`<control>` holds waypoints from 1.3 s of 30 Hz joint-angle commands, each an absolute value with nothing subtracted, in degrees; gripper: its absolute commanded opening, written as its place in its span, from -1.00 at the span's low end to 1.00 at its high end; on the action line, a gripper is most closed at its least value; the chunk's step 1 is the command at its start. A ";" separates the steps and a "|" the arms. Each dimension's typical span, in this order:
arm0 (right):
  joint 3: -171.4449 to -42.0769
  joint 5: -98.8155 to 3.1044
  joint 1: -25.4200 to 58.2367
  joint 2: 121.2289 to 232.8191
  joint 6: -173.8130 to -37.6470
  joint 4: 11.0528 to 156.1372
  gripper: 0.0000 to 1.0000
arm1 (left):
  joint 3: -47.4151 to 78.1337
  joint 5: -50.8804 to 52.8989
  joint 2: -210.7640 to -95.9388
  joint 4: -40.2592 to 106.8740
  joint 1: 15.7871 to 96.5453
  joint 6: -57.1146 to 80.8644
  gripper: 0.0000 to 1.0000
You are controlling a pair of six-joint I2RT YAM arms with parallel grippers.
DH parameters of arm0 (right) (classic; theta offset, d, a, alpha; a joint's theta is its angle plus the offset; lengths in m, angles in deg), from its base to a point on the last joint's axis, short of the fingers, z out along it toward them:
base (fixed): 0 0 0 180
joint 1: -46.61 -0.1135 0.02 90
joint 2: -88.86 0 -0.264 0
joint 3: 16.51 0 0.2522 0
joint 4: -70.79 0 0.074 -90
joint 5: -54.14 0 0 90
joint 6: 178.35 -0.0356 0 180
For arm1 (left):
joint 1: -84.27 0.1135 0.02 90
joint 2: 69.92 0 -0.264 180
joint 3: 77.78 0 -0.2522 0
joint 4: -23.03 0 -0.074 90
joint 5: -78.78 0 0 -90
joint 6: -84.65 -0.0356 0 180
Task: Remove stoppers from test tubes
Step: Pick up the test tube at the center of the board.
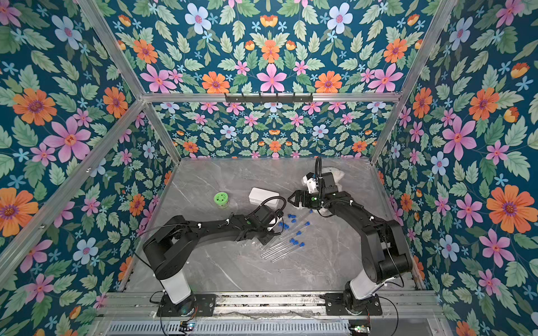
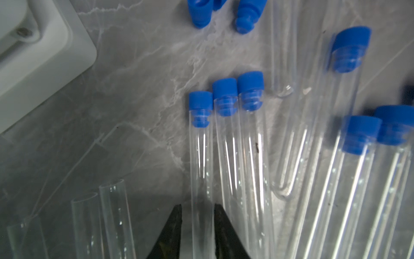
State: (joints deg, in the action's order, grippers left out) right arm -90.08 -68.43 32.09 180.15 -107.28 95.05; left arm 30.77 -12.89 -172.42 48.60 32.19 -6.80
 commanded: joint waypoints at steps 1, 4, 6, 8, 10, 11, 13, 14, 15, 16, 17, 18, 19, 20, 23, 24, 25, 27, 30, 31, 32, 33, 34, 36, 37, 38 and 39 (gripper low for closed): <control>-90.04 -68.55 32.11 179.56 -107.16 94.06 0.92 | 30.30 -13.50 -173.08 49.04 32.32 -6.40 -0.45; -90.06 -68.55 32.09 179.56 -107.19 94.19 0.92 | 30.02 -13.38 -173.54 49.35 32.41 -6.49 -0.47; -90.12 -68.55 32.06 179.50 -107.20 94.37 0.92 | 30.07 -13.32 -173.55 49.30 32.50 -6.59 -0.49; -90.12 -68.55 32.06 179.31 -107.09 94.39 0.92 | 30.10 -13.29 -173.55 49.44 32.67 -6.66 -0.54; -90.04 -68.49 32.10 178.97 -107.07 94.41 0.92 | 30.02 -13.33 -173.50 49.72 32.82 -6.72 -0.59; -90.06 -68.39 32.04 178.82 -107.08 94.50 0.92 | 30.02 -13.33 -173.41 49.92 32.85 -6.66 -0.61; -89.95 -68.29 32.11 178.52 -107.07 94.57 0.93 | 29.99 -13.35 -173.22 50.15 32.97 -6.75 -0.67; -89.95 -68.29 32.04 178.42 -107.07 94.60 0.93 | 29.84 -13.42 -173.12 50.23 33.02 -6.82 -0.70; -89.95 -68.29 32.11 178.34 -107.06 94.65 0.93 | 29.84 -13.43 -172.98 50.24 33.15 -6.85 -0.73; -90.04 -68.30 32.06 178.33 -106.94 94.74 0.93 | 29.89 -13.57 -172.80 50.28 33.11 -6.92 -0.76; -90.03 -68.29 32.08 178.33 -106.91 94.83 0.93 | 29.75 -13.69 -172.63 50.39 33.20 -7.02 -0.78; -90.05 -68.25 32.11 178.33 -106.81 94.92 0.93 | 29.67 -13.91 -172.44 50.56 33.27 -7.00 -0.80; -90.11 -68.29 32.11 178.33 -106.78 95.00 0.93 | 29.58 -14.11 -172.11 50.74 33.29 -7.09 -0.82; -90.12 -68.33 32.06 178.38 -106.70 95.09 0.93 | 29.51 -14.30 -171.61 50.86 33.37 -7.18 -0.84; -90.45 -68.76 32.07 178.57 -106.48 95.44 0.93 | 29.96 -14.56 -168.96 50.81 33.51 -7.69 -0.86; -90.52 -69.04 32.10 178.67 -106.45 95.53 0.92 | 30.32 -14.71 -167.90 50.45 33.60 -7.87 -0.86; -90.59 -69.43 32.11 178.77 -106.26 95.51 0.92 | 31.15 -14.82 -166.44 49.93 33.69 -8.05 -0.86; -90.82 -70.71 31.96 179.16 -105.90 95.46 0.91 | 32.57 -15.13 -164.18 49.24 34.34 -8.22 -0.89; -91.54 -72.34 31.00 180.03 -105.28 95.73 0.90 | 35.35 -15.58 -160.96 47.69 35.13 -8.78 -0.92; -92.06 -72.91 30.37 180.40 -104.78 96.07 0.90 | 36.31 -15.73 -159.88 47.07 35.30 -8.77 -0.94; -92.59 -73.56 29.75 180.89 -104.39 96.44 0.89 | 37.19 -15.98 -158.84 46.54 35.48 -8.77 -0.95; -93.09 -74.12 29.17 181.33 -103.96 96.81 0.89 | 37.94 -16.13 -158.06 45.98 35.49 -8.77 -0.96; -93.79 -75.18 28.43 182.17 -103.46 97.23 0.89 | 38.79 -16.22 -156.97 45.16 35.49 -8.77 -0.97; -95.52 -77.03 27.09 183.38 -102.42 98.97 0.88 | 40.77 -16.11 -154.84 43.16 35.47 -8.88 -0.98; -96.48 -77.77 26.22 186.14 -101.72 99.95 0.88 | 41.95 -16.12 -153.69 41.96 35.50 -8.95 -0.99; -97.28 -78.42 25.52 187.11 -101.18 100.75 0.87 | 42.97 -15.99 -152.58 40.90 35.44 -9.16 -0.99; -97.73 -79.26 25.12 187.89 -100.85 101.15 0.86 | 43.78 -16.11 -151.54 40.22 35.49 -9.28 -0.99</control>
